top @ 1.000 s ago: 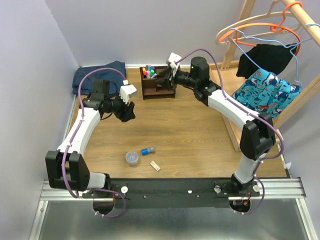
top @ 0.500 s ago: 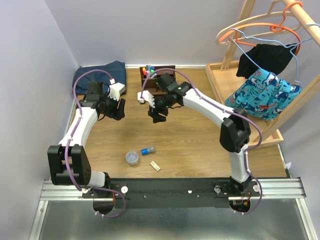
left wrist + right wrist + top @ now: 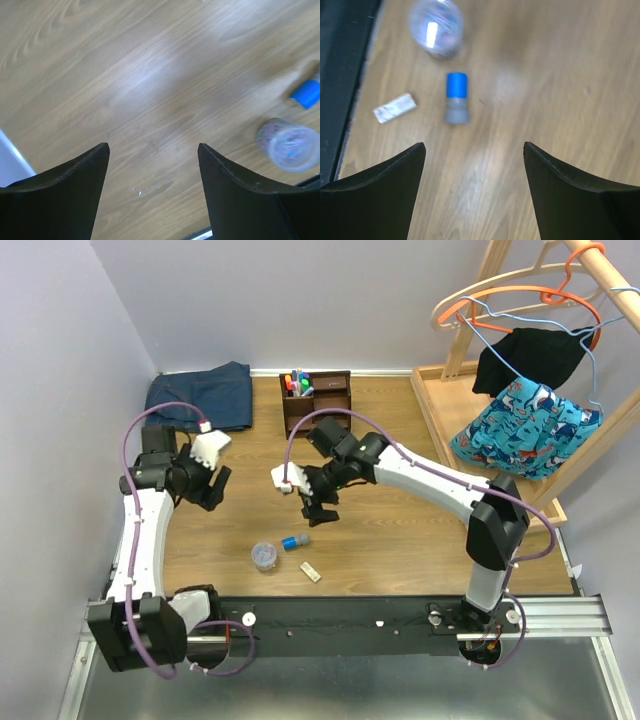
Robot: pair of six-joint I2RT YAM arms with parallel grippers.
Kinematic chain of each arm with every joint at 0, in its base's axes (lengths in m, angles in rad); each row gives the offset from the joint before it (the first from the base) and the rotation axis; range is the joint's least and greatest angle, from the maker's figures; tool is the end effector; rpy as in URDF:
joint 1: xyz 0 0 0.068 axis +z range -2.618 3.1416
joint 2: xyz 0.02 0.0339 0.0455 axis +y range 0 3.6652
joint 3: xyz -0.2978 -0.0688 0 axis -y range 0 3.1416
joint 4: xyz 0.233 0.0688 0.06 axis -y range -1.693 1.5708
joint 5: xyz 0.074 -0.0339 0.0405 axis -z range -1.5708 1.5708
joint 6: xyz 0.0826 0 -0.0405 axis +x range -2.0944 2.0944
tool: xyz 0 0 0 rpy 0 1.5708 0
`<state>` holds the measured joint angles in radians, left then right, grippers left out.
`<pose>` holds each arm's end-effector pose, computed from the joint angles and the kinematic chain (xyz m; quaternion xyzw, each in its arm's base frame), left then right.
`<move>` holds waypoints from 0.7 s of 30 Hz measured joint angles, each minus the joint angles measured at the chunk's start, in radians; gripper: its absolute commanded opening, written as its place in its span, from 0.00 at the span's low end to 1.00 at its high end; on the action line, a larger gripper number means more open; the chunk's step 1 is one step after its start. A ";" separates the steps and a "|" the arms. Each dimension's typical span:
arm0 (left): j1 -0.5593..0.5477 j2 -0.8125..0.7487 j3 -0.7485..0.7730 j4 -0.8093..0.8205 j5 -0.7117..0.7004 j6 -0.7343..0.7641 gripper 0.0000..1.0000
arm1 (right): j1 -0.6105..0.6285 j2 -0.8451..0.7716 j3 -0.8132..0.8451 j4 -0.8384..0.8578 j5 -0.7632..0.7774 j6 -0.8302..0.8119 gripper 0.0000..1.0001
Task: Sort the stationery into containers
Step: Pick up the stationery from the center of the board.
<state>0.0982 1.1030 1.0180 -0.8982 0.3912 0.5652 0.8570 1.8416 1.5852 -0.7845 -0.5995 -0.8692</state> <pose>0.2084 -0.0111 0.2942 0.2720 0.9004 -0.0834 0.3292 0.2346 0.3420 0.2767 -0.7509 0.5407 0.2834 0.2519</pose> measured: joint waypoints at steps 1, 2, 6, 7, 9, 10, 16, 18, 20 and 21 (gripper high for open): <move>0.025 0.002 -0.004 0.000 -0.009 -0.002 0.80 | 0.022 -0.008 -0.012 0.013 -0.009 -0.016 0.85; 0.073 0.013 -0.012 0.004 -0.017 -0.012 0.80 | 0.047 0.002 0.004 0.014 -0.018 -0.032 0.85; 0.208 0.063 -0.043 0.047 -0.017 -0.094 0.80 | 0.074 0.119 0.173 0.010 -0.027 -0.049 0.87; 0.227 0.069 -0.056 0.069 -0.015 -0.129 0.80 | 0.077 0.137 0.197 0.012 -0.026 -0.049 0.87; 0.247 0.069 -0.084 0.112 -0.013 -0.184 0.81 | 0.087 0.167 0.236 0.006 -0.019 -0.056 0.87; 0.251 0.066 -0.101 0.143 -0.013 -0.220 0.80 | 0.092 0.176 0.248 0.000 -0.016 -0.057 0.87; 0.257 0.037 -0.157 0.230 -0.014 -0.335 0.81 | 0.169 0.333 0.467 -0.147 0.001 -0.107 0.86; 0.259 0.016 -0.159 0.244 -0.016 -0.346 0.81 | 0.191 0.373 0.488 -0.175 0.001 -0.118 0.86; 0.261 -0.006 -0.160 0.248 -0.018 -0.346 0.81 | 0.210 0.392 0.476 -0.193 0.001 -0.121 0.86; 0.261 -0.016 -0.160 0.248 -0.019 -0.345 0.81 | 0.216 0.394 0.465 -0.196 0.001 -0.122 0.86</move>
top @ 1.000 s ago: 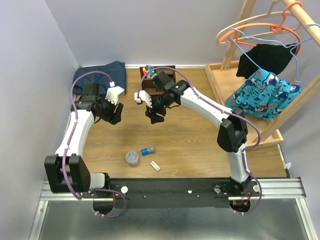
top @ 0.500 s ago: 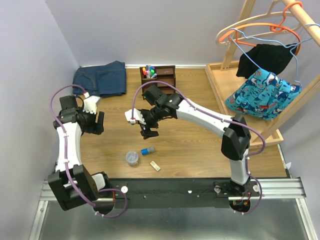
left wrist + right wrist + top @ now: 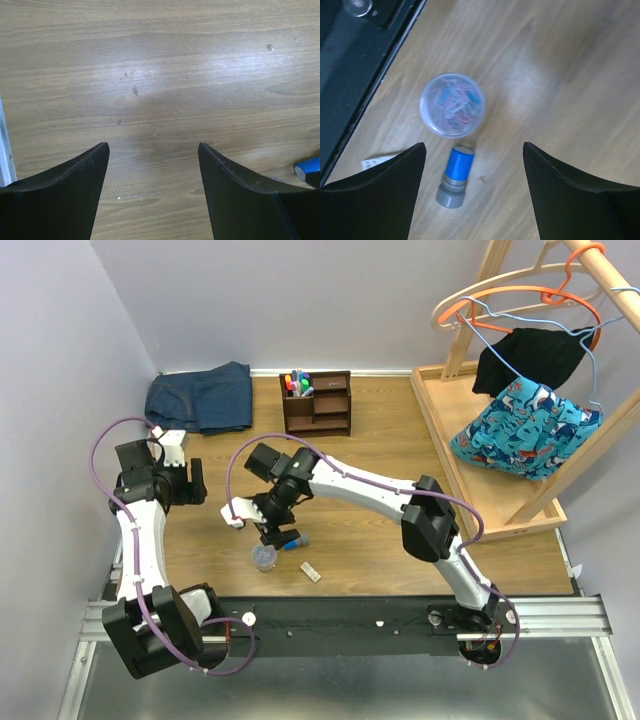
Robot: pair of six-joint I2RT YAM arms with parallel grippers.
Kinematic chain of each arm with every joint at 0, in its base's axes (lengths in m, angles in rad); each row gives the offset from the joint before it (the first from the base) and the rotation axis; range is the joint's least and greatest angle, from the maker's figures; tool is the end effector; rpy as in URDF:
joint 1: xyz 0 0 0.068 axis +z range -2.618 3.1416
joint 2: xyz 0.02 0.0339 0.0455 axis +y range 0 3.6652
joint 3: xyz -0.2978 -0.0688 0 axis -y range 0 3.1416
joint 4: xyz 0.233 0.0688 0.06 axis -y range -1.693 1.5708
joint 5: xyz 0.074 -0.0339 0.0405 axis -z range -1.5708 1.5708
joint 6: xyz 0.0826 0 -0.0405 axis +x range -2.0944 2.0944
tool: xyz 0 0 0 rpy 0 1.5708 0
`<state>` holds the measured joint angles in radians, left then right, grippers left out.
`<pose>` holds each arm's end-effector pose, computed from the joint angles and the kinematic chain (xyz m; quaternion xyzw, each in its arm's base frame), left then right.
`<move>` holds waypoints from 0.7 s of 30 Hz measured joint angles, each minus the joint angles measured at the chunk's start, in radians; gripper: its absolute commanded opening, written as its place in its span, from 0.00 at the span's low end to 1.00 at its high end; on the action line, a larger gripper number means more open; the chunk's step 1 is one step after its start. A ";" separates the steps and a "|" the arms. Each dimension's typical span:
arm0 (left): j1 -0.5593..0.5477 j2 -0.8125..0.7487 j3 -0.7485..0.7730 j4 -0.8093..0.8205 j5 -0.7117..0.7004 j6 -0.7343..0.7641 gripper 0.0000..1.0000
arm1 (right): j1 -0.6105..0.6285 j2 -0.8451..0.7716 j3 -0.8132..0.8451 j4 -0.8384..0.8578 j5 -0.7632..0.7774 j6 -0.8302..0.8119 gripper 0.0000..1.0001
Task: Sort the stationery into containers
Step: Pick up the stationery from the center of the board.
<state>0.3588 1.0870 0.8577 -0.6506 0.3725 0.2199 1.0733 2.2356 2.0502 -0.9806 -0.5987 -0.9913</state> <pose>0.2149 0.0485 0.2663 -0.0016 0.9268 -0.0720 0.3686 0.1976 0.4614 0.2332 -0.8340 0.4291 0.2965 0.1801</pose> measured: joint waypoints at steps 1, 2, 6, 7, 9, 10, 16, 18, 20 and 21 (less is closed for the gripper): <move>0.000 -0.005 0.000 0.000 -0.003 0.000 0.81 | 0.006 0.000 -0.015 0.001 0.000 -0.003 0.86; 0.000 -0.008 0.000 0.000 -0.007 0.002 0.81 | 0.017 -0.001 -0.032 0.001 0.000 -0.005 0.86; 0.000 -0.009 -0.009 0.000 -0.030 0.008 0.81 | 0.037 -0.001 -0.069 0.003 0.008 -0.006 0.86; 0.000 -0.009 -0.010 0.000 -0.034 0.009 0.81 | 0.042 -0.001 -0.075 0.006 0.011 -0.007 0.86; 0.002 -0.009 -0.011 0.000 -0.043 0.011 0.81 | 0.052 -0.002 -0.095 0.028 0.016 -0.005 0.86; 0.002 -0.009 -0.011 0.001 -0.045 0.011 0.81 | 0.055 -0.002 -0.106 0.038 0.018 -0.005 0.86; 0.006 -0.009 -0.011 0.000 -0.048 0.012 0.81 | 0.073 -0.002 -0.118 0.074 0.033 0.002 0.86; 0.006 -0.009 -0.011 0.000 -0.048 0.015 0.81 | 0.075 -0.002 -0.117 0.080 0.034 0.006 0.86; 0.006 -0.009 -0.011 -0.002 -0.049 0.019 0.81 | 0.076 0.002 -0.107 0.085 0.034 0.011 0.86; 0.006 -0.009 -0.011 -0.002 -0.049 0.020 0.81 | 0.078 0.004 -0.100 0.093 0.034 0.014 0.86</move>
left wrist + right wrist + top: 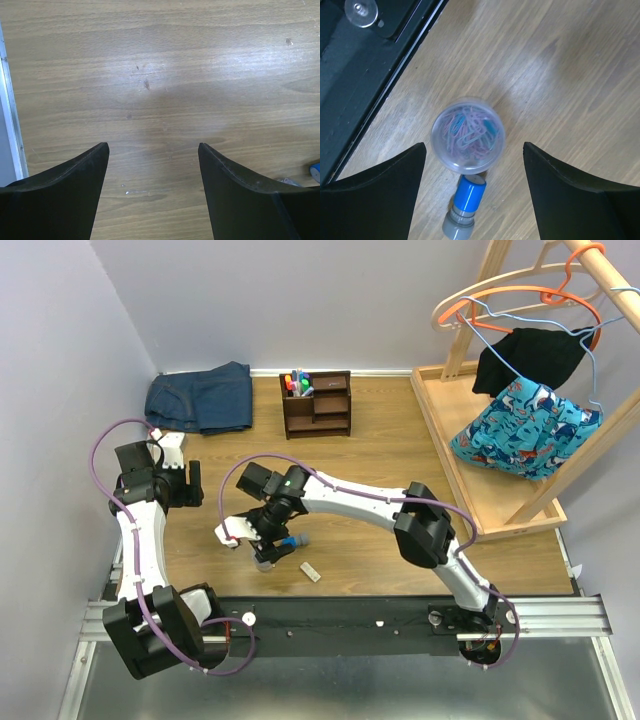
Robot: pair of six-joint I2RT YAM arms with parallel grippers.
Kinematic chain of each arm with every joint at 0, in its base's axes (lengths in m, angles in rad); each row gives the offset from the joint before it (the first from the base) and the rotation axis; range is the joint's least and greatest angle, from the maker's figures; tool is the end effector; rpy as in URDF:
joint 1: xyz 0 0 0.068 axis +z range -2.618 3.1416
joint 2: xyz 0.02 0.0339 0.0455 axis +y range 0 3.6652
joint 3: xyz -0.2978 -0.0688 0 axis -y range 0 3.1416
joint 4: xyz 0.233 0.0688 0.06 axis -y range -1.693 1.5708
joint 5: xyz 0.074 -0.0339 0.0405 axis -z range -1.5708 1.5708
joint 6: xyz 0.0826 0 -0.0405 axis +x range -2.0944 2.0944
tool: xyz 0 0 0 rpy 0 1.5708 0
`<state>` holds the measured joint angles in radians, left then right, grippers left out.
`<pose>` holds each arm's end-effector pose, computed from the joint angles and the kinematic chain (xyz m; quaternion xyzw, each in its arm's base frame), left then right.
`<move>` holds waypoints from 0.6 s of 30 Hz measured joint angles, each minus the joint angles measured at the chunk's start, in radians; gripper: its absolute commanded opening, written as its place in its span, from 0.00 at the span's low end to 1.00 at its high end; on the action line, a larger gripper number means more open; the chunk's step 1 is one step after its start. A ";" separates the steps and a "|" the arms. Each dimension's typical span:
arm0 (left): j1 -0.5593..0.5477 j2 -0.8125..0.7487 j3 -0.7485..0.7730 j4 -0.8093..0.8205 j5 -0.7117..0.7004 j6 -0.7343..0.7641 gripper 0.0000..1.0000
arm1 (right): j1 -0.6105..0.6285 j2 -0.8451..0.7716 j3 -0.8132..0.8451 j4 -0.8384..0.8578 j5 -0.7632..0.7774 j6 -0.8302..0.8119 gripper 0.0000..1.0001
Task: Sort the stationery into containers
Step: Pick up the stationery from the center of the board.
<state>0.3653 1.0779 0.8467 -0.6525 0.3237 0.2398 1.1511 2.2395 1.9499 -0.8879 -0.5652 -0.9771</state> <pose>0.2114 0.0527 0.2631 -0.0041 0.9308 -0.0458 0.3625 0.1634 0.4748 0.2053 -0.8499 0.4094 0.2887 0.1632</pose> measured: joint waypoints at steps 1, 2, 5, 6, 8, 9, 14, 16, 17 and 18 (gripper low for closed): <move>0.000 0.000 0.000 0.000 0.000 0.002 0.81 | 0.001 0.003 0.007 0.004 0.000 0.001 0.86; 0.000 0.000 0.000 0.000 0.000 0.003 0.81 | 0.002 0.007 0.013 0.008 0.000 0.004 0.86; 0.000 0.000 0.000 0.000 0.000 0.003 0.81 | 0.002 0.016 0.020 0.013 0.000 0.009 0.86; 0.000 0.000 0.000 0.000 0.000 0.003 0.81 | 0.002 0.018 0.022 0.012 0.000 0.010 0.86; 0.000 0.000 0.000 0.000 0.000 0.003 0.81 | 0.003 0.024 0.023 0.015 0.000 0.010 0.85; 0.000 0.000 0.000 0.000 0.000 0.003 0.81 | 0.003 0.027 0.023 0.015 0.000 0.010 0.85; 0.000 0.000 0.000 0.000 0.000 0.003 0.81 | 0.003 0.037 0.023 0.015 0.000 0.010 0.82; 0.001 0.000 0.000 0.000 0.000 0.003 0.81 | 0.003 0.039 0.023 0.015 -0.001 0.011 0.79; 0.002 0.000 0.000 0.000 0.000 0.003 0.81 | 0.003 0.039 0.023 0.015 -0.001 0.012 0.79; 0.002 0.000 0.000 0.000 0.000 0.003 0.81 | 0.003 0.039 0.023 0.016 -0.001 0.014 0.76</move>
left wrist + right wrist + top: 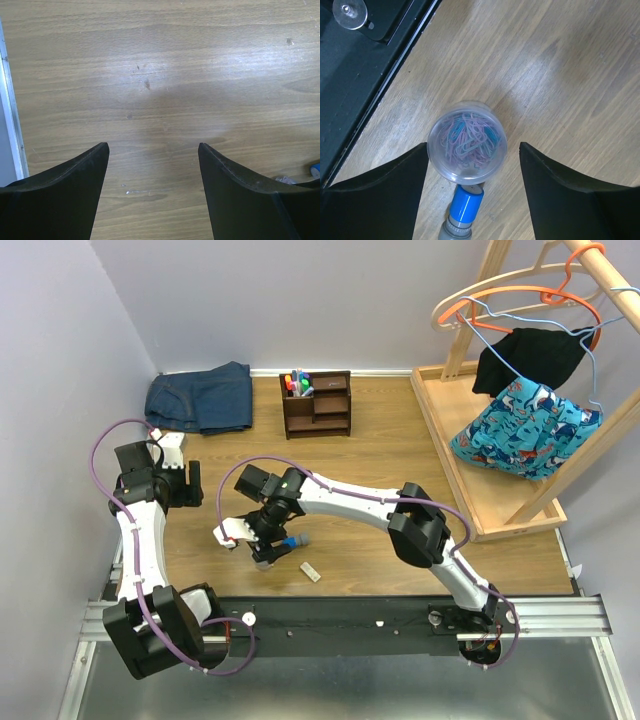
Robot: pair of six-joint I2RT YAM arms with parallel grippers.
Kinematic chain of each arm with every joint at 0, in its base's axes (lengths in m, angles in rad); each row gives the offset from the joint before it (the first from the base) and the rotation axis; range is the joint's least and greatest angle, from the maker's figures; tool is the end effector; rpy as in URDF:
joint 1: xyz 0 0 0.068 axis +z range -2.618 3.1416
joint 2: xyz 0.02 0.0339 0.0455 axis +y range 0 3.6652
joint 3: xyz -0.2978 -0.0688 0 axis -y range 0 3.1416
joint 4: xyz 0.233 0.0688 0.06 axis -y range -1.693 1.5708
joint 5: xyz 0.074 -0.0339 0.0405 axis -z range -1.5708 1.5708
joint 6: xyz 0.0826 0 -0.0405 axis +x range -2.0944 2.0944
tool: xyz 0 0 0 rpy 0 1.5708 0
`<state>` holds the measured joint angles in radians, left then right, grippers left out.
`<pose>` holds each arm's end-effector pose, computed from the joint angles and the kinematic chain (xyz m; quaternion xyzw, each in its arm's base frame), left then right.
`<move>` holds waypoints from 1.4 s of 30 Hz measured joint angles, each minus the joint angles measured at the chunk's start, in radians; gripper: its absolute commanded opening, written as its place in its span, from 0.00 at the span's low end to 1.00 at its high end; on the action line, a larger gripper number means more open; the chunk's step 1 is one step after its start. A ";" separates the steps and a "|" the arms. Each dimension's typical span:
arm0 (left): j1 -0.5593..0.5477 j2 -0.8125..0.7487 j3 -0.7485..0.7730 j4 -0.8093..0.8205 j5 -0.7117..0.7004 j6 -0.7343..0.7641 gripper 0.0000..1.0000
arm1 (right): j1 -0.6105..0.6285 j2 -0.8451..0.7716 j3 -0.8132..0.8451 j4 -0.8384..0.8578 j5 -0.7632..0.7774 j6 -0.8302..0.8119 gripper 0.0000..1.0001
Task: Sort the stationery into containers
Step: Pick up the stationery from the center of the board.
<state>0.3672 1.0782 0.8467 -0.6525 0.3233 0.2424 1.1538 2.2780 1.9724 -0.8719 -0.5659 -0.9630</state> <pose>0.2113 0.0532 0.2630 -0.0039 0.9309 -0.0448 0.3625 0.1656 0.4832 0.1943 -0.8475 0.4142 0.2904 0.1607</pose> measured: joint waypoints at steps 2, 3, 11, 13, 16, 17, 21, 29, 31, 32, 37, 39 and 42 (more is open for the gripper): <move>0.000 0.000 0.000 0.000 0.000 0.000 0.81 | 0.000 0.000 0.000 0.005 0.000 0.002 0.75; 0.000 0.000 0.000 0.000 0.000 0.000 0.81 | 0.000 0.000 0.000 0.006 0.000 0.002 0.74; 0.001 0.001 0.000 0.000 0.000 0.000 0.81 | 0.000 0.003 0.000 0.013 0.000 0.006 0.70; 0.003 0.002 0.000 0.000 0.000 0.000 0.81 | 0.000 0.006 0.000 0.014 0.000 0.010 0.65; 0.005 0.002 0.000 0.000 0.000 0.000 0.81 | 0.001 0.007 0.000 0.017 0.000 0.020 0.63; 0.006 0.002 0.000 0.000 -0.001 0.000 0.81 | 0.001 0.008 0.001 0.018 0.000 0.023 0.62; 0.006 0.002 0.000 0.000 0.000 0.001 0.81 | 0.001 0.008 0.007 0.025 0.009 0.058 0.62; 0.007 0.021 0.000 0.002 0.001 0.000 0.81 | -0.040 0.008 0.198 0.003 0.057 0.112 0.62; 0.007 0.029 0.000 0.004 0.002 0.000 0.81 | -0.074 0.007 0.249 0.001 0.066 0.125 0.62; 0.007 0.034 0.001 0.007 0.002 0.000 0.81 | -0.090 0.006 0.261 0.001 0.069 0.129 0.62; 0.008 0.050 0.018 0.016 0.008 -0.005 0.81 | -0.227 0.006 0.301 -0.005 0.111 0.169 0.62; 0.009 0.056 0.028 0.019 0.014 -0.010 0.81 | -0.291 0.006 0.327 -0.013 0.127 0.191 0.63; 0.010 0.057 0.030 0.024 0.024 -0.016 0.81 | -0.368 0.012 0.393 -0.011 0.147 0.224 0.63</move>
<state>0.3775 1.1355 0.8768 -0.6285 0.3473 0.2260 0.7856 2.2902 2.3657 -0.8833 -0.4187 -0.7387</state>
